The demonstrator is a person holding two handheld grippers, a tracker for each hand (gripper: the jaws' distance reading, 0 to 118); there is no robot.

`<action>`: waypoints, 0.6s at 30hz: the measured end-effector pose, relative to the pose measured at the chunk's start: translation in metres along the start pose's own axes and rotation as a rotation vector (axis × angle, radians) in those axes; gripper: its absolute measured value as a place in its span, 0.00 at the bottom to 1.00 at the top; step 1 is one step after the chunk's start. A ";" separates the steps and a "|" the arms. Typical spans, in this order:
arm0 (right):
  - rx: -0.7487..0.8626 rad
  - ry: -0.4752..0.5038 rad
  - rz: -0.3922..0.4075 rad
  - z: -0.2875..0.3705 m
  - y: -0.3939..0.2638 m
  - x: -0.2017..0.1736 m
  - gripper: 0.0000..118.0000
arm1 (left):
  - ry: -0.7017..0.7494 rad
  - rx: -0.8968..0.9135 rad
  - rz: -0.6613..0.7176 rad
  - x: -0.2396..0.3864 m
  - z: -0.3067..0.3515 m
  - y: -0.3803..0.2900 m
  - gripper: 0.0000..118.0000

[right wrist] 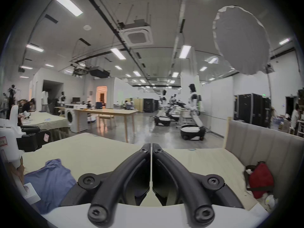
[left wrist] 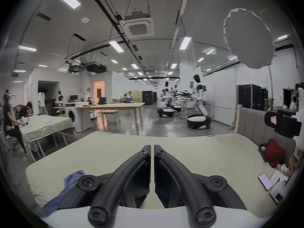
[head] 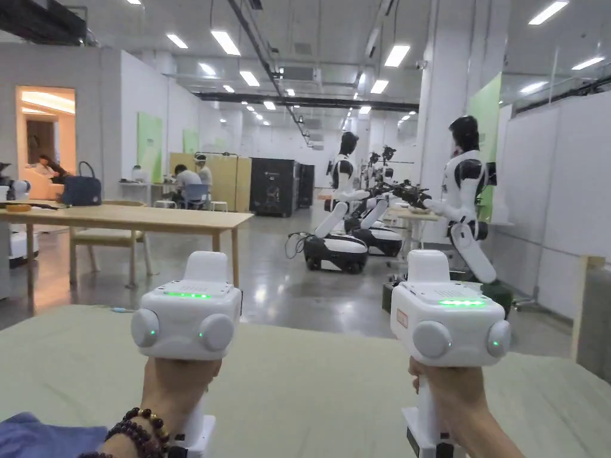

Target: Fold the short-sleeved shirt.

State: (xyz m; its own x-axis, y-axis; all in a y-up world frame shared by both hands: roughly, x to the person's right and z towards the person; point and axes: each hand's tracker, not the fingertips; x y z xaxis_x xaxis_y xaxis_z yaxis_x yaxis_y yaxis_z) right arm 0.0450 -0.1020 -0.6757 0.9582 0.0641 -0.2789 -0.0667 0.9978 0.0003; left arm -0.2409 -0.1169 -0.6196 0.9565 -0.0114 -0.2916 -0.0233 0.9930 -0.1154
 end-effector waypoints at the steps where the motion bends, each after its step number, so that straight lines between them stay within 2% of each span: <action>1: 0.006 0.048 0.004 -0.005 0.000 -0.023 0.02 | 0.035 -0.007 0.010 -0.021 0.003 -0.001 0.01; 5: 0.028 0.214 0.013 -0.014 0.002 -0.113 0.02 | 0.177 -0.019 0.050 -0.100 0.022 -0.005 0.01; 8: 0.030 0.295 0.014 -0.017 0.000 -0.158 0.03 | 0.248 -0.023 0.008 -0.137 0.032 -0.007 0.01; 11: 0.022 0.314 0.029 -0.022 -0.002 -0.177 0.03 | 0.256 -0.027 0.001 -0.156 0.036 -0.008 0.01; 14: 0.013 0.322 0.037 -0.022 -0.005 -0.179 0.03 | 0.254 -0.064 -0.010 -0.162 0.029 -0.011 0.01; 18: 0.010 0.342 0.040 -0.012 -0.012 -0.173 0.03 | 0.139 -0.329 -0.057 -0.163 -0.006 -0.031 0.01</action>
State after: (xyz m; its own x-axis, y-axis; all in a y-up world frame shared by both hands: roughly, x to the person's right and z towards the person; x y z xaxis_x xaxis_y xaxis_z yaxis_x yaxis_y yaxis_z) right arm -0.1238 -0.1257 -0.6393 0.8058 0.0948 -0.5845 -0.0975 0.9949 0.0269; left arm -0.3977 -0.1466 -0.5741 0.9109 -0.1041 -0.3992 -0.0848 0.8998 -0.4279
